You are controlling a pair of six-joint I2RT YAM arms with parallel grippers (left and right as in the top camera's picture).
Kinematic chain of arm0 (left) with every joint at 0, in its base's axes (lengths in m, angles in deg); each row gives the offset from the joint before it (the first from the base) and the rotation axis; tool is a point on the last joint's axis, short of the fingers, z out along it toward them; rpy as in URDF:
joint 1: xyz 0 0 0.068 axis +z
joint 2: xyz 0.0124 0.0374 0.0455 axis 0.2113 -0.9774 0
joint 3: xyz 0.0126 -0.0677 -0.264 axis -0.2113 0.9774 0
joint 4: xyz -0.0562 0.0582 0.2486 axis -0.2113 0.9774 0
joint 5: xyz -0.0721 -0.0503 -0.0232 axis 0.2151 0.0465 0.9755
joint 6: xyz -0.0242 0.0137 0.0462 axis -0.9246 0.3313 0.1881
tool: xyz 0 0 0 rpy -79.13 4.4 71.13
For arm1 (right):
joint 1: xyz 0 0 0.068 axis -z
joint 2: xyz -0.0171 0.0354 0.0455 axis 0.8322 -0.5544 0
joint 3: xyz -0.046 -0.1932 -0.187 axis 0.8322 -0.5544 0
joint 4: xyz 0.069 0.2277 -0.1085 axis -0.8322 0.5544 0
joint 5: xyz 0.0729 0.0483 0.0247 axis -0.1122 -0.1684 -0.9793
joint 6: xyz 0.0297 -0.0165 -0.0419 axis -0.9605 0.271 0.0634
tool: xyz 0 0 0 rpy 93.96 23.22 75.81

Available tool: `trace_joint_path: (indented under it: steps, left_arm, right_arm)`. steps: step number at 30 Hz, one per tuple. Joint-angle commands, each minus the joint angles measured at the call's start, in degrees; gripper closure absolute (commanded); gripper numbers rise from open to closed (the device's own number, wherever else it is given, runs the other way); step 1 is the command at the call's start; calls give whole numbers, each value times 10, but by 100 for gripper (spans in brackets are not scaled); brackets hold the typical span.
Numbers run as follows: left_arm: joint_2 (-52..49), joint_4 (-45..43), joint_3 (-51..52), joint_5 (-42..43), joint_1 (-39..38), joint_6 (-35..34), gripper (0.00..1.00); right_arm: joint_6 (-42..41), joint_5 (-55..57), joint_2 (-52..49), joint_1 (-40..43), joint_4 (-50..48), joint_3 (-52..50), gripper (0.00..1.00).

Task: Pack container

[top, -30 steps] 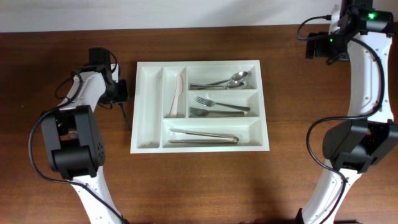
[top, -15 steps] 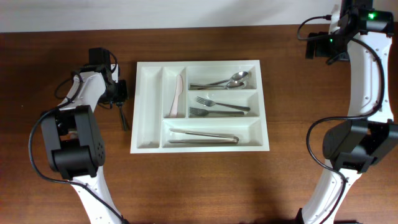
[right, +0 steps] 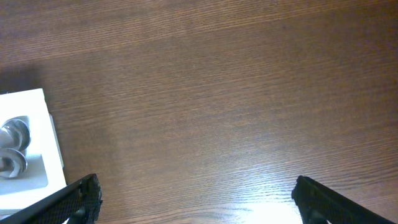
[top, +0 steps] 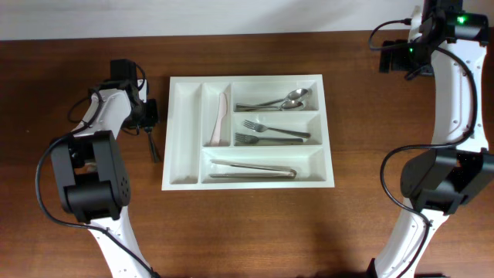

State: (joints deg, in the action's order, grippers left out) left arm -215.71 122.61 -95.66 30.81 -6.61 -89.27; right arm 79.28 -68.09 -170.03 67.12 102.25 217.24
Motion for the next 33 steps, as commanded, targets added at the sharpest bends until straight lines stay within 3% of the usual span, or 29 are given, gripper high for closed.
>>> trace_joint_path:
  steps: [1, 33]
  left_arm:
    - [-25, 1, -4, 4, 2, 3, 88]
    - [-25, 113, -164, 5, 2, 2, 88]
  right_arm:
    - [-7, 7, -2, -2, -2, -2, 1]
    - [-7, 7, -2, -2, -2, -2, 1]
